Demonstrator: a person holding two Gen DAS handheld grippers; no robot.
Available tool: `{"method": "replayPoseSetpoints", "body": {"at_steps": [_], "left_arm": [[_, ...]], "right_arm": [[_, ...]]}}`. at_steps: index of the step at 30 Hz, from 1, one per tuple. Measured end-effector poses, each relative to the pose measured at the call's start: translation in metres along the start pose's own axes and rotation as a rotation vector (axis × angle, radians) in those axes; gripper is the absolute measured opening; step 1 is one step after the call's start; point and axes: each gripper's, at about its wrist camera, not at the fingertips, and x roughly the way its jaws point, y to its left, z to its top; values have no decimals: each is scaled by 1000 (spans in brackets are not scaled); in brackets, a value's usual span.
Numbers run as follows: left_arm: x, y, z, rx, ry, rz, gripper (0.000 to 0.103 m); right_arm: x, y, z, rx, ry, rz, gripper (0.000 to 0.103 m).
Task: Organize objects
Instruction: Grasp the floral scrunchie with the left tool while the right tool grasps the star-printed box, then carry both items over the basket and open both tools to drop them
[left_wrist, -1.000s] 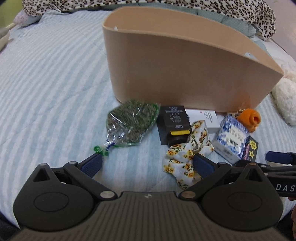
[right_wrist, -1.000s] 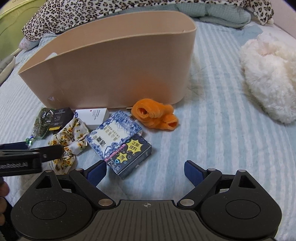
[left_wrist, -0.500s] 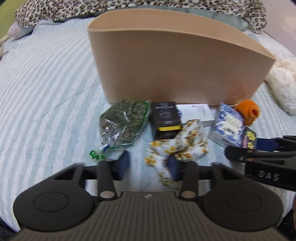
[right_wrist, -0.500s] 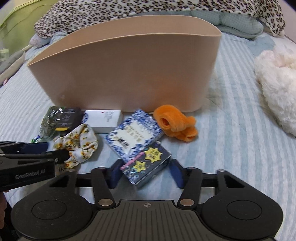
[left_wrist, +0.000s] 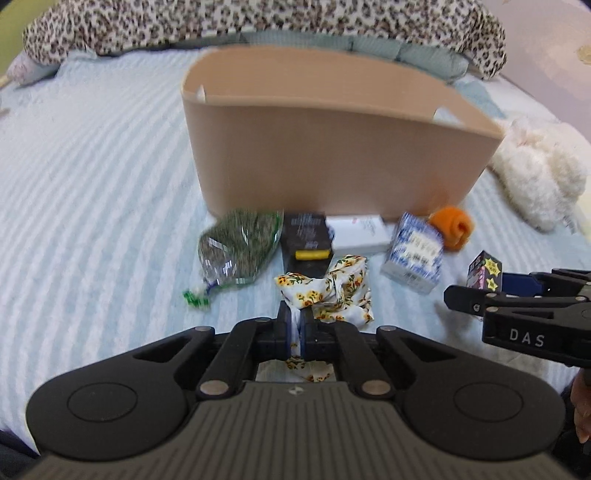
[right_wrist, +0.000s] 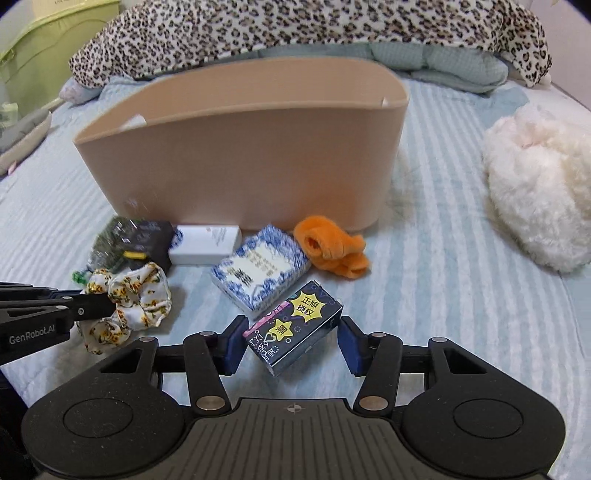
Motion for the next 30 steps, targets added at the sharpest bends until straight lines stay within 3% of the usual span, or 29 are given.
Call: {"method": "replayPoseSetpoints", "body": {"at_steps": [9, 19, 25, 30], "left_arm": [[-46, 4, 31, -25, -127, 17, 4], [-68, 13, 97, -43, -307, 111, 4], [-35, 9, 138, 9, -283, 169, 4], [12, -3, 148, 100, -189, 220, 4]], "right_arm": [[-38, 2, 28, -19, -114, -4, 50], [-56, 13, 101, -108, -262, -51, 50], [-38, 19, 137, -122, -263, -75, 50], [-14, 23, 154, -124, -227, -95, 50]]}}
